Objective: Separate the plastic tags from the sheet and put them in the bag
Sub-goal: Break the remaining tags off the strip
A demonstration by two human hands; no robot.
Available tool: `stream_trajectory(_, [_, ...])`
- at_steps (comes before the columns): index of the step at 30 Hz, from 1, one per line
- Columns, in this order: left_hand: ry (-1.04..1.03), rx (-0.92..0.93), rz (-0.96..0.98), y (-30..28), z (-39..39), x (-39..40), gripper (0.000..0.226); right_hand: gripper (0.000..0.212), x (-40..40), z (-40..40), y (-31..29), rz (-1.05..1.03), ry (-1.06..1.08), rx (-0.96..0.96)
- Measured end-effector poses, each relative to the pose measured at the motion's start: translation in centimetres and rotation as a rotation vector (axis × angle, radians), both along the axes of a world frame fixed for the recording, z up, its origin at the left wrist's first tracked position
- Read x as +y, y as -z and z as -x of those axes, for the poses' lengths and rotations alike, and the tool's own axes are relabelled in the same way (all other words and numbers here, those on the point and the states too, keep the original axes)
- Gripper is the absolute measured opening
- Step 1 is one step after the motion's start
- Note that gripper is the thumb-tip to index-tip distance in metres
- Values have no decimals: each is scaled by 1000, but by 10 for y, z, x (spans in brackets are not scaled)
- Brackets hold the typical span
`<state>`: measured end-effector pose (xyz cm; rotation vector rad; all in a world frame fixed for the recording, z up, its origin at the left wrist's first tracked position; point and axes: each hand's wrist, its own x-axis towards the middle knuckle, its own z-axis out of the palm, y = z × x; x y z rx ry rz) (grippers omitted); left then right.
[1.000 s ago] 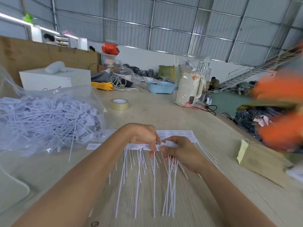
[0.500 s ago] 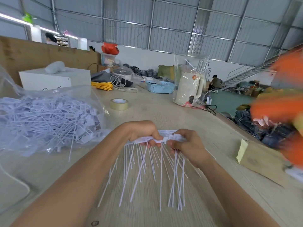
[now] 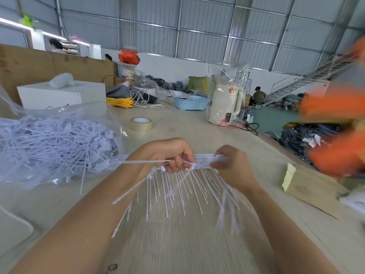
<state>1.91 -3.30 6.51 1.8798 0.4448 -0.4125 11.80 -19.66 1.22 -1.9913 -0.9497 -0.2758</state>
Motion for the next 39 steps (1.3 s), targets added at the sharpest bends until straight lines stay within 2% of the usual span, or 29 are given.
stream_trajectory(1, [-3,-29,-16,-4,2,2,42,8,-12,-14,0,-42,66,56])
stream_trajectory(2, [-15,-75,-53,-10,5,6,41,10,-26,-28,-2,-180,86,214])
stream_trajectory(5, [10,-218,-202,-13,11,12,37,7,-56,-56,-18,-664,-22,805])
stream_trajectory(7, [68,-228,-288,-1,9,7,37,6,-52,-56,-22,-710,-112,964])
stream_trajectory(11, [122,-92,-674,22,-5,2,31,9,-23,-25,-16,-426,-271,859])
stream_trajectory(13, [99,-109,-858,20,-7,5,38,7,-16,-17,-15,-391,-280,816])
stream_trajectory(16, [26,-161,-970,14,-8,6,52,11,-12,-16,-9,-404,-265,829])
stream_trajectory(18, [25,-220,-949,11,-8,-1,50,14,-10,-16,-5,-411,-245,844])
stream_trajectory(21, [85,-300,-696,5,-9,-21,48,12,-7,-13,-4,-477,-250,856])
stream_trajectory(23, [159,-272,-594,3,-9,-39,52,10,-5,-11,-5,-518,-258,833])
stream_trajectory(27, [241,-281,-555,6,-11,-60,29,6,0,-3,-3,-581,-236,740])
stream_trajectory(33, [130,-352,-442,8,9,-60,15,9,11,8,-1,-662,-103,688])
stream_trajectory(36, [63,-392,-543,13,26,-56,13,10,21,22,-2,-648,-128,691])
stream_trajectory(39, [2,-400,-721,10,46,-43,24,9,31,39,-7,-532,-188,686])
